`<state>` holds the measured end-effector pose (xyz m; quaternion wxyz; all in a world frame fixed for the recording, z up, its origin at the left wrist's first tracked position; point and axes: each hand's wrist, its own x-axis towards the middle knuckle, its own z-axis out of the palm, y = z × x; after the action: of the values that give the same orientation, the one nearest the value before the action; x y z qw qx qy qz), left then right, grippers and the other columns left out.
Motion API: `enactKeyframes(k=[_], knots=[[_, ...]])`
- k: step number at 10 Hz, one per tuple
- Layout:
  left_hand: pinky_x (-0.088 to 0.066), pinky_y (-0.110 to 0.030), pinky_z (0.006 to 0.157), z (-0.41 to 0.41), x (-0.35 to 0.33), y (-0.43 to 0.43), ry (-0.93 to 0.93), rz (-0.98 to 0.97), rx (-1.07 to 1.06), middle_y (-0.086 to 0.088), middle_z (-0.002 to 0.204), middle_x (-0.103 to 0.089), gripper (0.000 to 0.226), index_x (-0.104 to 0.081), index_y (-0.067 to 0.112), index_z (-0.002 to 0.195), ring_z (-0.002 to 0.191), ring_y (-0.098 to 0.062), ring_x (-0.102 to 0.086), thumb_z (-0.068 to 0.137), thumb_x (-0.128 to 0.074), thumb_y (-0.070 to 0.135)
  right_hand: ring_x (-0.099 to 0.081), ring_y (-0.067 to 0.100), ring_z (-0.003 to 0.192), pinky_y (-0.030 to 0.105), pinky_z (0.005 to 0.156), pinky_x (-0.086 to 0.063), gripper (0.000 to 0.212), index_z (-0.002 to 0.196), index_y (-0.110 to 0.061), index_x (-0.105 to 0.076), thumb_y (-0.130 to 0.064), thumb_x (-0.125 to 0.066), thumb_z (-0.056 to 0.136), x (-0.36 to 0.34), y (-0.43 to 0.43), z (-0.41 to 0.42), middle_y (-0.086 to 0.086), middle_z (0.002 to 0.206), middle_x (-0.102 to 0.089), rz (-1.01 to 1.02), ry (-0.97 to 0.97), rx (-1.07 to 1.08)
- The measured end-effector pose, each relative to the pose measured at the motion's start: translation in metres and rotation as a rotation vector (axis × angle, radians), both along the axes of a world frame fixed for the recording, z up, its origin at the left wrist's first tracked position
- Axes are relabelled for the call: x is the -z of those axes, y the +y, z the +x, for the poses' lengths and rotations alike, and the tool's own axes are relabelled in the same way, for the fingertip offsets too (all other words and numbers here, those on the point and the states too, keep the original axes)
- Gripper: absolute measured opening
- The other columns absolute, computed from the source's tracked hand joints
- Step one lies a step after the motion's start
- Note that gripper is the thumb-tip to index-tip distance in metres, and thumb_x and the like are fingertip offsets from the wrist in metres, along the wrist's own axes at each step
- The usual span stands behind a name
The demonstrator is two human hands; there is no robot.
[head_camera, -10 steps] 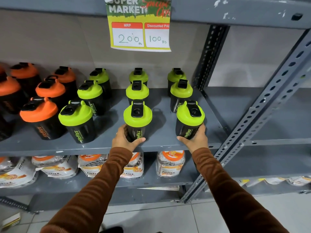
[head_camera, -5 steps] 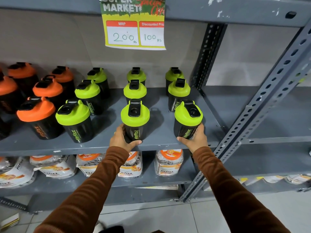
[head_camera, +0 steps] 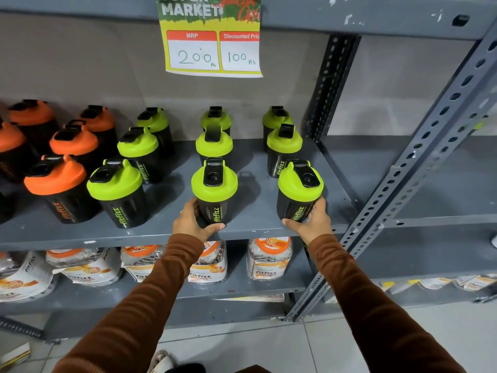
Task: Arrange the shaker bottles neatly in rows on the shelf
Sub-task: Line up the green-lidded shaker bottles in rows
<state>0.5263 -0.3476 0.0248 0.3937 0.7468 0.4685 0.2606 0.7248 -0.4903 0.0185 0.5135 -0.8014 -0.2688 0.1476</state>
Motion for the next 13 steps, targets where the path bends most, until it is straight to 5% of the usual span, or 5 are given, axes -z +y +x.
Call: enactKeyframes(k=[7, 9, 10, 12, 13], knots=[[-0.041, -0.038, 0.099, -0.001, 0.007, 0.006, -0.035, 0.032, 0.028, -0.016, 0.127, -0.056, 0.079, -0.041, 0.007, 0.124, 0.115, -0.032, -0.053, 0.059, -0.083, 0.019, -0.052, 0.029, 0.118, 0.027, 0.096, -0.037, 0.089, 0.131, -0.008, -0.033, -0.004, -0.084, 0.058, 0.003, 0.002, 0.000, 0.015, 0.129, -0.055, 0.023, -0.038, 0.015], [-0.035, -0.040, 0.107, -0.007, 0.021, 0.013, -0.133, 0.079, 0.136, -0.012, 0.137, -0.044, 0.097, -0.028, 0.011, 0.134, 0.125, -0.025, -0.043, 0.056, -0.085, 0.020, -0.040, 0.029, 0.127, 0.046, 0.112, -0.032, 0.094, 0.133, -0.005, -0.031, -0.011, -0.085, 0.056, 0.020, 0.001, -0.023, 0.017, 0.136, -0.041, 0.151, -0.081, 0.188], [-0.028, -0.036, 0.110, -0.016, 0.033, 0.009, -0.260, 0.101, 0.124, -0.014, 0.144, -0.034, 0.079, -0.024, 0.009, 0.137, 0.132, -0.024, -0.035, 0.073, -0.069, 0.010, -0.045, 0.035, 0.111, 0.054, 0.099, -0.039, 0.066, 0.114, -0.003, -0.045, -0.023, -0.076, 0.060, 0.028, 0.004, -0.062, 0.018, 0.113, -0.047, 0.236, -0.319, 0.333], [-0.038, -0.032, 0.098, -0.047, 0.044, 0.006, -0.454, 0.202, -0.101, -0.022, 0.119, -0.050, 0.043, -0.043, -0.006, 0.117, 0.109, -0.025, -0.048, 0.077, -0.037, 0.007, -0.049, 0.017, 0.078, 0.024, 0.073, -0.043, 0.021, 0.090, -0.014, -0.049, -0.023, -0.061, 0.075, 0.026, 0.042, -0.147, 0.016, 0.077, -0.059, 0.368, -0.635, -0.175], [-0.031, -0.031, 0.099, -0.086, 0.048, 0.030, -0.339, 0.398, -0.210, -0.031, 0.113, -0.051, 0.041, -0.048, -0.008, 0.110, 0.108, -0.028, -0.043, 0.077, -0.038, 0.014, -0.046, 0.007, 0.065, 0.015, 0.064, -0.044, 0.016, 0.089, -0.022, -0.049, -0.024, -0.058, 0.076, 0.018, 0.079, -0.188, 0.010, 0.070, -0.059, 0.347, -0.445, -0.389]])
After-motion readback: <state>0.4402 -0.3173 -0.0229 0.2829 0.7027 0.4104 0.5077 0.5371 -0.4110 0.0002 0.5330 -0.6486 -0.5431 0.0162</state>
